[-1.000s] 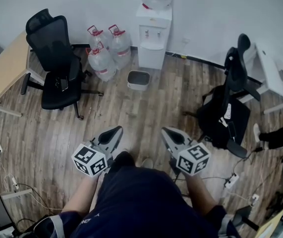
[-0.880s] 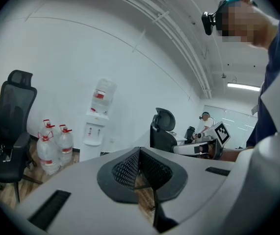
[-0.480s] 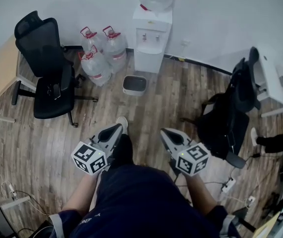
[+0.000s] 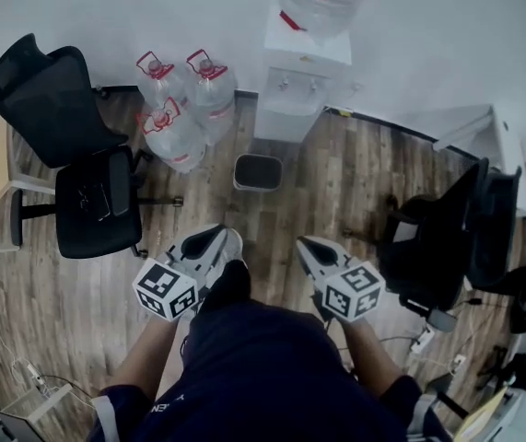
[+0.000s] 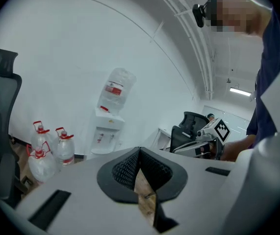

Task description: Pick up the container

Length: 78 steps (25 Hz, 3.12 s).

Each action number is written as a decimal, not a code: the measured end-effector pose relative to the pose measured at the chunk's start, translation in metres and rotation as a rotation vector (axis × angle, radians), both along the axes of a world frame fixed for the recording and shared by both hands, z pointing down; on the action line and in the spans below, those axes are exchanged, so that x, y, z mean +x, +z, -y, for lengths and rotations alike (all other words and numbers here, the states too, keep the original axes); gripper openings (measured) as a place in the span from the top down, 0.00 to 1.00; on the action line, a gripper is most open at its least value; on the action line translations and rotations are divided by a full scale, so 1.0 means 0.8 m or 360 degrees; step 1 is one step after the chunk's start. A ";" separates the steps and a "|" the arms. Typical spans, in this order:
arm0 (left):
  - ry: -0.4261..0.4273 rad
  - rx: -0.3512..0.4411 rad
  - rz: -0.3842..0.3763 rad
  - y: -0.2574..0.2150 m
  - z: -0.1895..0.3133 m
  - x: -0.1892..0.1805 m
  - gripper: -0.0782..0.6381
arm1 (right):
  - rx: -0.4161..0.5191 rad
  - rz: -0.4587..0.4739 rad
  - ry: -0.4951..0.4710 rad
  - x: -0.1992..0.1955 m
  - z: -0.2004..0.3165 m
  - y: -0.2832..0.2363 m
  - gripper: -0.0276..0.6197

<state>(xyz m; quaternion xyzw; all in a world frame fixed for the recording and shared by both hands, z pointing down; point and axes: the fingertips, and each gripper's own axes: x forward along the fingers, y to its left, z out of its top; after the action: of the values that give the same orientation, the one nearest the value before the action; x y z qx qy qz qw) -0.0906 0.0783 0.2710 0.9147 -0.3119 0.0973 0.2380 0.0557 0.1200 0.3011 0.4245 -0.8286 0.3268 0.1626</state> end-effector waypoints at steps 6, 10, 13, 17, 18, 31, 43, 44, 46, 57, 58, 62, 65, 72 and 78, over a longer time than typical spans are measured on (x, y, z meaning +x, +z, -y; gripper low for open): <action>0.0041 -0.0054 0.0029 0.021 0.117 -0.033 0.86 | -0.0118 -0.0019 0.0089 -0.024 0.100 0.031 0.93; 0.0082 -0.0105 0.0049 0.052 0.170 -0.041 0.86 | -0.0180 -0.0043 0.0126 -0.031 0.146 0.054 0.93; 0.0093 -0.0154 0.0063 0.071 0.195 -0.043 0.86 | -0.0220 -0.0049 0.0153 -0.027 0.169 0.068 0.93; 0.0100 -0.0220 0.0084 0.097 0.229 -0.042 0.86 | -0.0283 -0.0054 0.0172 -0.021 0.201 0.088 0.93; 0.0099 -0.0238 0.0090 0.104 0.238 -0.042 0.86 | -0.0307 -0.0053 0.0176 -0.019 0.209 0.096 0.93; 0.0034 -0.0401 0.0271 0.279 0.334 -0.002 0.86 | -0.0584 -0.0106 0.0224 0.035 0.304 0.289 0.93; 0.0161 -0.0545 0.0511 0.599 0.395 0.043 0.85 | -0.0858 -0.0209 0.0353 0.081 0.348 0.586 0.93; 0.0172 -0.0559 0.0535 0.626 0.399 0.044 0.85 | -0.0871 -0.0223 0.0371 0.085 0.348 0.609 0.93; 0.0183 -0.0585 0.0573 0.678 0.408 0.047 0.83 | -0.0898 -0.0244 0.0411 0.095 0.347 0.657 0.93; 0.0376 -0.0598 0.0816 0.909 0.430 0.066 0.66 | -0.1096 -0.0379 0.0631 0.127 0.320 0.896 0.77; 0.0398 -0.0591 0.0848 0.925 0.434 0.069 0.65 | -0.1103 -0.0400 0.0657 0.132 0.318 0.911 0.75; 0.0472 -0.0581 0.0972 0.974 0.448 0.080 0.60 | -0.1188 -0.0342 0.0752 0.139 0.306 0.957 0.67; 0.0555 -0.0625 0.1044 1.003 0.453 0.091 0.60 | -0.1210 -0.0272 0.0773 0.138 0.306 0.979 0.67; 0.0645 -0.0690 0.1224 1.056 0.448 0.096 0.68 | -0.1274 -0.0165 0.0793 0.124 0.306 1.004 0.72; 0.0711 -0.0657 0.1316 1.047 0.433 0.097 0.79 | -0.1324 -0.0279 0.0858 0.131 0.300 1.001 0.80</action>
<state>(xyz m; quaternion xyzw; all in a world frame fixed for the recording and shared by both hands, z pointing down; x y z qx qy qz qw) -0.0128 -0.2678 1.1085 0.7781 -0.1513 0.5589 0.2437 0.1607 -0.1199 1.1021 0.5486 -0.4722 0.6229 0.2969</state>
